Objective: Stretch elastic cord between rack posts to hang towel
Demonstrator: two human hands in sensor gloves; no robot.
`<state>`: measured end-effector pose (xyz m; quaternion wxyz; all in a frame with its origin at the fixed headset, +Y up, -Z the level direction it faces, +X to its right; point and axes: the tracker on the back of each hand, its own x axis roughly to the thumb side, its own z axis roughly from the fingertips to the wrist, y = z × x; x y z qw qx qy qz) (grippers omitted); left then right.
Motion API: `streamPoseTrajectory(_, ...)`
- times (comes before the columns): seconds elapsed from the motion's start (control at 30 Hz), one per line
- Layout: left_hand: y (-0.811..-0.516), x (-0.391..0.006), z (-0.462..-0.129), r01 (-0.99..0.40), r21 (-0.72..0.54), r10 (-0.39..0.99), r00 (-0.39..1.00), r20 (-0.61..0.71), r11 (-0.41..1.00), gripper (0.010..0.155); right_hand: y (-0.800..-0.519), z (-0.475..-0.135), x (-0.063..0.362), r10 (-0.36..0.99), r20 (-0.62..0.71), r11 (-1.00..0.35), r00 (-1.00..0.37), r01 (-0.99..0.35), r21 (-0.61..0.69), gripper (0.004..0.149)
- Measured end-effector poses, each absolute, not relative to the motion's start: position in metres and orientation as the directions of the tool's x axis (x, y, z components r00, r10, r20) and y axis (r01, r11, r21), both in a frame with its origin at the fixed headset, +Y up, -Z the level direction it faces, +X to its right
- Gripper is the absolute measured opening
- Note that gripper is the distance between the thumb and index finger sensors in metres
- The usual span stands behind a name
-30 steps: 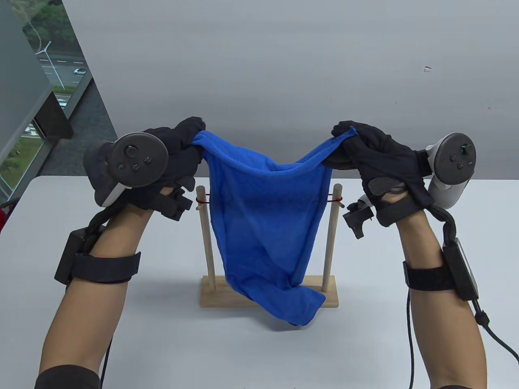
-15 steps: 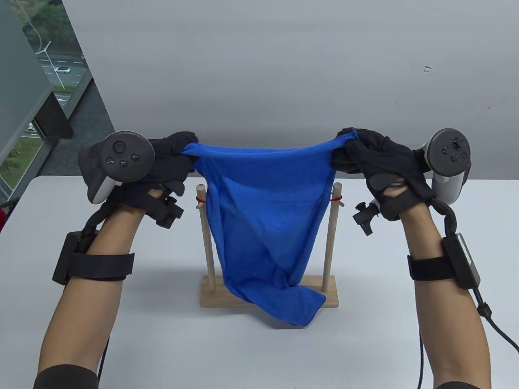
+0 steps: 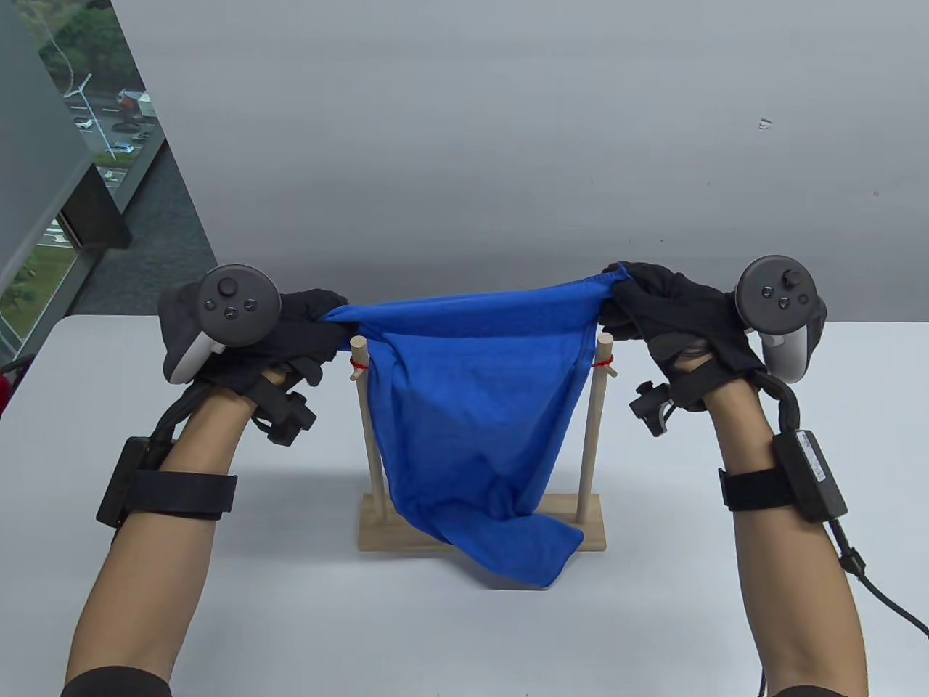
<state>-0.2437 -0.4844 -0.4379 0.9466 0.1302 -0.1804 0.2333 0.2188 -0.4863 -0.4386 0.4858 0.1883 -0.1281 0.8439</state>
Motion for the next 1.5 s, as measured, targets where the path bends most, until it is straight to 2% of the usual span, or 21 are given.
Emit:
streamPoseTrajectory(0.2, -0.521, -0.246, -0.439, -0.530, 0.039, 0.475, 0.787, 0.393, 0.847, 0.043, -0.518, -0.428, 0.224, 0.731, 0.418, -0.567, -0.540, -0.821, -0.069, 0.043)
streamPoseTrajectory(0.27, -0.528, -0.246, -0.437, -0.531, 0.037, 0.477, 0.788, 0.388, 0.847, 0.042, -0.527, -0.424, 0.226, 0.712, 0.408, -0.599, -0.571, -0.797, -0.070, 0.043)
streamPoseTrajectory(0.57, -0.558, -0.247, -0.436, -0.570, 0.005, 0.529, 0.767, 0.364, 0.822, 0.042, -0.577, -0.419, 0.235, 0.779, 0.339, -0.556, -0.527, -0.831, -0.015, 0.043)
streamPoseTrajectory(0.97, -0.601, -0.249, -0.434, -0.617, -0.046, 0.600, 0.742, 0.298, 0.786, 0.041, -0.617, -0.419, 0.238, 0.772, 0.241, -0.594, -0.588, -0.803, -0.055, 0.042)
streamPoseTrajectory(1.5, -0.665, -0.255, -0.430, -0.666, -0.105, 0.673, 0.717, 0.184, 0.738, 0.042, -0.672, -0.422, 0.241, 0.765, 0.092, -0.638, -0.637, -0.769, -0.017, 0.042)
